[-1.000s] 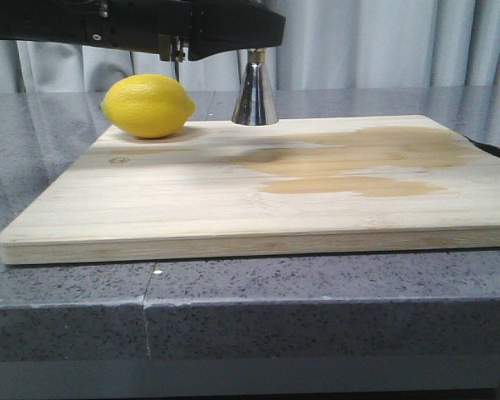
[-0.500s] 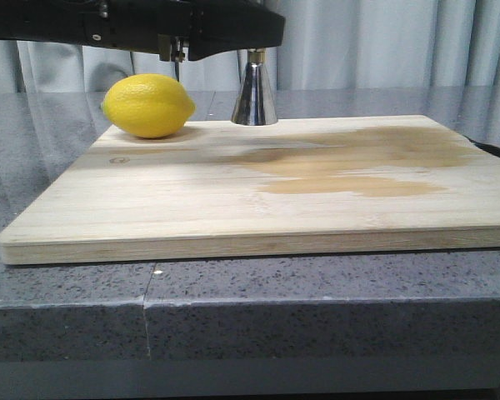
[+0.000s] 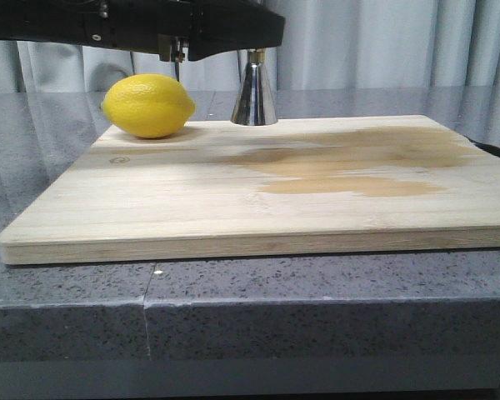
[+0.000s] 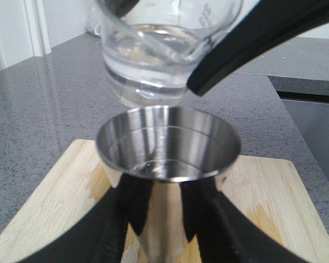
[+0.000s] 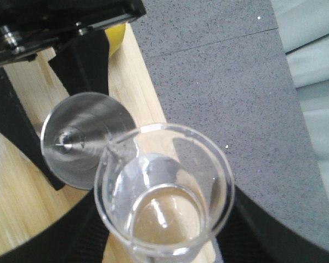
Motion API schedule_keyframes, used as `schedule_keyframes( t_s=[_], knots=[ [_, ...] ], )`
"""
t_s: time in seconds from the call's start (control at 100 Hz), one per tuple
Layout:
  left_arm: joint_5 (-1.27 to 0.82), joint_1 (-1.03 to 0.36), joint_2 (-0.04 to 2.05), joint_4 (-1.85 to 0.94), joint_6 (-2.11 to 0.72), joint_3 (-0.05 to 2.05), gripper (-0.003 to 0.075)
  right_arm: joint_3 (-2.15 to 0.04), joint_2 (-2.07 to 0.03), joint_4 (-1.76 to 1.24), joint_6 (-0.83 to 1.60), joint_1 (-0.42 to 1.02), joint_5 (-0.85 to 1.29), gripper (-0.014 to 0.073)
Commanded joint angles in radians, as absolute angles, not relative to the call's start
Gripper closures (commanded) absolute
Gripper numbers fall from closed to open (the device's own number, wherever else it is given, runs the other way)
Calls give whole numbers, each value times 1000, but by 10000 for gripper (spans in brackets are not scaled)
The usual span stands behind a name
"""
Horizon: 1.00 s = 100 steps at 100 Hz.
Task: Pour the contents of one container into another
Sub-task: 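Tilt the beaker with the right gripper, pouring liquid into the jigger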
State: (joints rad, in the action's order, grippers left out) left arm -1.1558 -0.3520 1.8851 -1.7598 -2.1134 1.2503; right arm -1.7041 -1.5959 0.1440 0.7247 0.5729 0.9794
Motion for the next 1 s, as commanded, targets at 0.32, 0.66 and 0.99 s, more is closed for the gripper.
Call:
schedule_keyframes(
  t_s=[0.32, 0.66, 0.99],
  knots=[
    [-1214, -353, 1825, -1834, -2106, 1283, 513, -1739, -1554, 262, 792, 609, 895, 253],
    [-1214, -353, 1825, -1834, -2106, 1283, 513, -1739, -1554, 329, 795, 617, 861, 254],
    [-1214, -353, 1825, -1834, -2106, 1283, 513, -1739, -1554, 335, 895, 617, 853, 254]
  ],
)
